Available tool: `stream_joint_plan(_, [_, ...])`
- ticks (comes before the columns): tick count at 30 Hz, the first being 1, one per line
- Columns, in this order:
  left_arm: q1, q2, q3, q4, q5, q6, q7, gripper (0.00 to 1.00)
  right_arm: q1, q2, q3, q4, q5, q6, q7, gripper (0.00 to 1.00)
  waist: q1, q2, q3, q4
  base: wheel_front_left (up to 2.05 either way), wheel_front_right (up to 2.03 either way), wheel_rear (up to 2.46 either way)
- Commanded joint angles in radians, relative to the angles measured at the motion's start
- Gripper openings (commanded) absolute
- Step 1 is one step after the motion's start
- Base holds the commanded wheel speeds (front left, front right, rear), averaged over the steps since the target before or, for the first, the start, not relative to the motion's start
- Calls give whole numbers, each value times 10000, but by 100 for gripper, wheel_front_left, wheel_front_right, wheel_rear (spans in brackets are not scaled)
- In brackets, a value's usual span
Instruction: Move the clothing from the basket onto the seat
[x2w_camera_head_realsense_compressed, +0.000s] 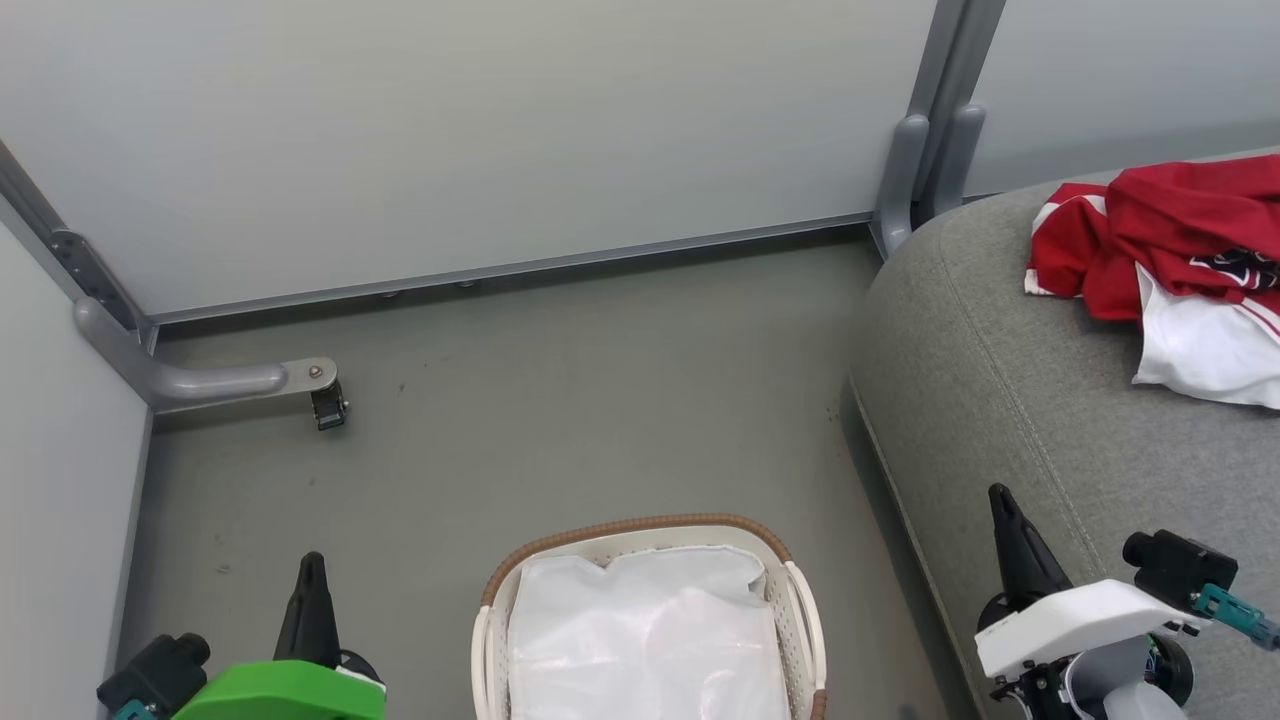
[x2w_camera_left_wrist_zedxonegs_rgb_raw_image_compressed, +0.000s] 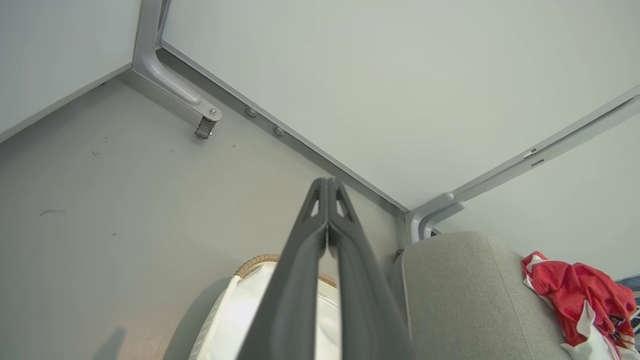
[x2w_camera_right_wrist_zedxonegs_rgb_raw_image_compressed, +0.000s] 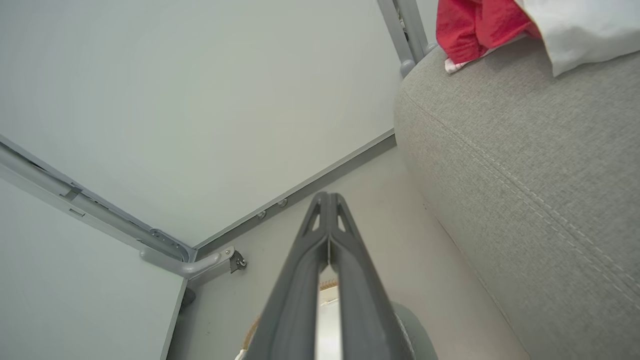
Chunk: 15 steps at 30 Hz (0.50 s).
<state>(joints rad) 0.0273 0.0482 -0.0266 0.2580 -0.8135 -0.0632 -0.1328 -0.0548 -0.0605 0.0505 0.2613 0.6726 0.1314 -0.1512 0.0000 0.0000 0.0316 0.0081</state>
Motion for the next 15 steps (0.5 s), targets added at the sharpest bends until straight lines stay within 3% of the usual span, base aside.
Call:
stream_joint_plan(1, [-317, 52, 102, -152, -334, -94, 78, 0, -261, -91, -73, -160, 419, -3, 73, 0, 0, 0, -4, -1, 0, 0, 0])
stream_joint_plan(15, [-557, 61, 368, -158, -1920, -219, 563, 0, -328, -133, -294, -181, 2371, -5, 524, 0, 0, 0, -45, -13, 0, 0, 0])
